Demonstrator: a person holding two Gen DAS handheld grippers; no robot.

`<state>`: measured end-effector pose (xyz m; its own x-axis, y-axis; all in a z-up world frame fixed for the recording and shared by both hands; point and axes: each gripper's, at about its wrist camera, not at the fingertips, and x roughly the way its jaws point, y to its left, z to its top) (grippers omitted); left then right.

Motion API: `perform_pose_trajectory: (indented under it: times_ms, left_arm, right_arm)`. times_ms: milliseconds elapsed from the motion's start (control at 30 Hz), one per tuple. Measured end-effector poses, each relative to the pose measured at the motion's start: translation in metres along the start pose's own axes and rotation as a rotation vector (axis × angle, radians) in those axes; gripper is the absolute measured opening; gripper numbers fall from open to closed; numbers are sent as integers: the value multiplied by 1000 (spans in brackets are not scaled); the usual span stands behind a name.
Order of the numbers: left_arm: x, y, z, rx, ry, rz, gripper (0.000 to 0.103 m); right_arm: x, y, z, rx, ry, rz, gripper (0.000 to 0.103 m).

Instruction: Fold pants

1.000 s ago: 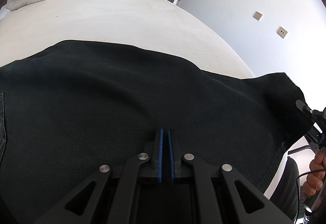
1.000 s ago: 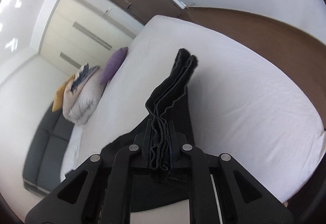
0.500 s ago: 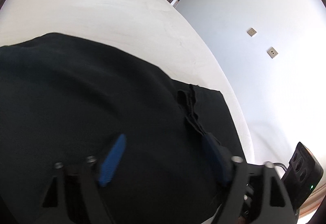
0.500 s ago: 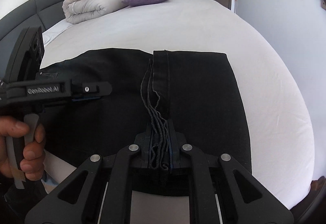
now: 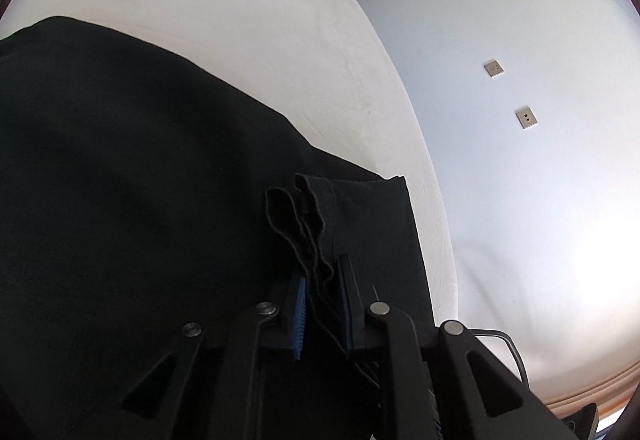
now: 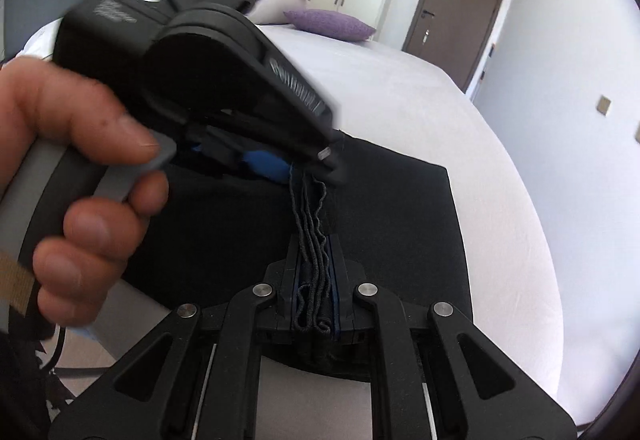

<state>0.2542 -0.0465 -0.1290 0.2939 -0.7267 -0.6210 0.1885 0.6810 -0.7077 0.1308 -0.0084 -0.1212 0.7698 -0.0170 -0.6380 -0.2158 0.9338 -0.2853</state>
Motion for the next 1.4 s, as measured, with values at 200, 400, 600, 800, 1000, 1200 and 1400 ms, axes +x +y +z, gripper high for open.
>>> perform_pose_trajectory:
  times_ms: [200,400,600,800,1000,1200,1400]
  left_arm:
    - [-28,5,8,44,-24,18,10]
    - [-73,36,18,60,-49,70,10]
    - [-105,67,34,86,-57,168,10]
    - [-125,101,34,44,-69,200,10]
    - [-126,123,16,25,-69,211,15]
    - [-147,125,4,32,-138,292,33]
    - [-159,63,-31,283,-254,614,50]
  right_arm:
    - [-15,31,2,-97,-20,28,10]
    - [-25,71,22,-186,-52,114,10]
    - [-16,117,39,-242,-44,200,10]
    - [-16,141,37,-270,-26,264,10]
    - [-10,156,37,-281,36,314,11]
    - [-24,137,17,-199,98,451,23]
    - [-58,53,-7,86,105,690,55]
